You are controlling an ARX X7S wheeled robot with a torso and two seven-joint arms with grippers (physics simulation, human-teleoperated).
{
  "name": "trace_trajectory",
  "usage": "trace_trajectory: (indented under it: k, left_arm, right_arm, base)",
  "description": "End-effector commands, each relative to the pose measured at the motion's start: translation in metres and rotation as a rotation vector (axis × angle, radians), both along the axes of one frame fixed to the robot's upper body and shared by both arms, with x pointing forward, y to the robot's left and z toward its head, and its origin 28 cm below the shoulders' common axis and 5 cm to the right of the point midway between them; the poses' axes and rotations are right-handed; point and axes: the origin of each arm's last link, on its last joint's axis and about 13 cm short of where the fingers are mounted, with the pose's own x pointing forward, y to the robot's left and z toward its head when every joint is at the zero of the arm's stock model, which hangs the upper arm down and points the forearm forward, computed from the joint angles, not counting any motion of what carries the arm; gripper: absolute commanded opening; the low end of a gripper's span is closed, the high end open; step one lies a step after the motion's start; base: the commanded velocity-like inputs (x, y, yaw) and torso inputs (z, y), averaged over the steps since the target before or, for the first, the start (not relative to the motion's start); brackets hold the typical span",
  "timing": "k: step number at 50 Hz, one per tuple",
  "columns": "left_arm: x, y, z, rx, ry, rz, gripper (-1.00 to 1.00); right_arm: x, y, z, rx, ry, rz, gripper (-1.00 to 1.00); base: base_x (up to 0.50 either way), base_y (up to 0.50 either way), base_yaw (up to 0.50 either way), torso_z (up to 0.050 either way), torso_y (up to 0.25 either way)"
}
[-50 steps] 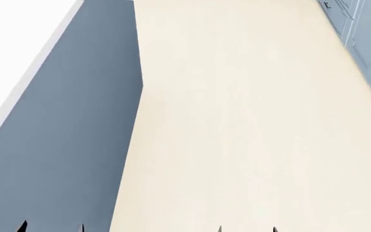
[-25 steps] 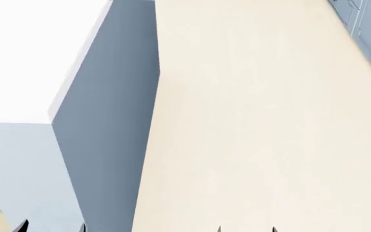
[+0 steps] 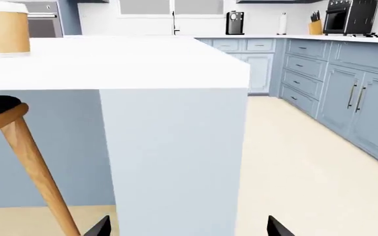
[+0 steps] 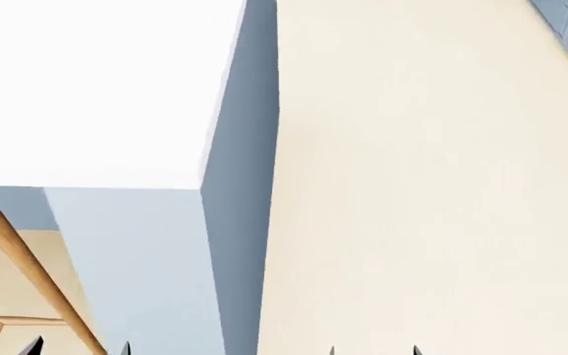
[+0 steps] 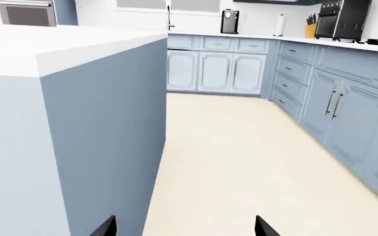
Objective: Place the cup inside the bowl on the dining table and move the bowl to any counter.
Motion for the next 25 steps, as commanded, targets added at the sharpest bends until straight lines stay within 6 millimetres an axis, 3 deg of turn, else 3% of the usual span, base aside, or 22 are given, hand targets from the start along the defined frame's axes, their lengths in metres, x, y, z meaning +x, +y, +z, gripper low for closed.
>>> trace_trajectory:
  k: [1, 25]
  left_arm:
    - [0.0008, -0.0005, 0.0003, 0.002, -0.001, 0.0, 1.0]
    - [0.0008, -0.0008, 0.0006, 0.003, -0.002, -0.004, 1.0]
  right_arm:
    - [0.0003, -0.0001, 0.0, 0.001, -0.003, 0.003, 1.0]
    - [0.0001, 0.0002, 0.0001, 0.008, -0.004, 0.009, 1.0]
  base:
    - [0.18, 0.5, 0.0, 0.0, 0.0]
    - [0.1, 0.5, 0.0, 0.0, 0.0]
